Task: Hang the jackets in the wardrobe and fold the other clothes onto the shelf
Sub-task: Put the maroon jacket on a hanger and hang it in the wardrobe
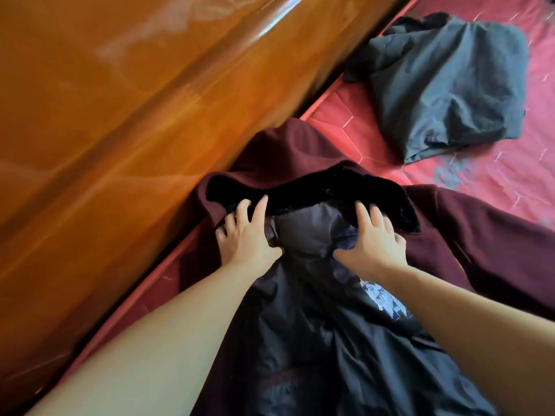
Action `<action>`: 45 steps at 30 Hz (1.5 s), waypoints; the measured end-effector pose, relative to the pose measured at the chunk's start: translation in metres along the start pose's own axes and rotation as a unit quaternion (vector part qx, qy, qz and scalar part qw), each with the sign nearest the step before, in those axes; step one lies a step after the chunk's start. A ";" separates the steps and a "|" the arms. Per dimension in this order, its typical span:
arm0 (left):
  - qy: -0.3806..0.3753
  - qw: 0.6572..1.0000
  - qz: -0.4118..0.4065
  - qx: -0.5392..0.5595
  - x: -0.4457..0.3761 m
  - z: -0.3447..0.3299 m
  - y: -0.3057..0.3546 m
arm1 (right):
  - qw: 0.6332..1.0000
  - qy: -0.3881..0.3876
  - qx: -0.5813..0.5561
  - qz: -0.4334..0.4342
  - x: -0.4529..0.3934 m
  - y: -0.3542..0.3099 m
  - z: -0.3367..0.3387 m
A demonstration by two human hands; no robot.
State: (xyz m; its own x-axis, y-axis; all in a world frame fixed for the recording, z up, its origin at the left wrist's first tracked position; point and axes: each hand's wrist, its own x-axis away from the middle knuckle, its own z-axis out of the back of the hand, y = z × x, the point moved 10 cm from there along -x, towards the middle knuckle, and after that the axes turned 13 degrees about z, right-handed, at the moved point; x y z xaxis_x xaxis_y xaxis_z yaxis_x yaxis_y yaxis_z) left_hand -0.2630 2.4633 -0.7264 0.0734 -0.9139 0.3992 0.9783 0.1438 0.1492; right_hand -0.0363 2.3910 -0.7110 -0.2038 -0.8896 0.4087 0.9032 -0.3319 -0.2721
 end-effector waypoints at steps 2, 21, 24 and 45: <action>-0.015 1.000 -0.008 -0.002 -0.010 -0.003 -0.003 | 1.000 -0.001 -0.024 -0.018 -0.013 0.003 -0.007; -0.079 0.997 0.026 0.003 -0.028 -0.007 0.018 | 0.988 0.131 -0.050 -0.067 -0.054 0.042 0.025; -0.092 0.995 0.027 -0.026 -0.031 -0.008 0.020 | 0.989 0.120 -0.062 -0.066 -0.050 0.042 0.017; 0.003 0.960 -0.230 -0.159 0.116 0.154 0.114 | 0.979 0.120 0.126 0.107 0.116 0.036 0.237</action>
State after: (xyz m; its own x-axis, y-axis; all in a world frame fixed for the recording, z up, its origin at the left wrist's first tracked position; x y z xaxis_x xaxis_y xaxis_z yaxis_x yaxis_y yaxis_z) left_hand -0.1723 2.4321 -0.5242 -0.3808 -0.8549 0.3522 0.9169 -0.3984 0.0244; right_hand 0.0617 2.3498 -0.4670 -0.0544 -0.9885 0.1409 0.9933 -0.0680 -0.0932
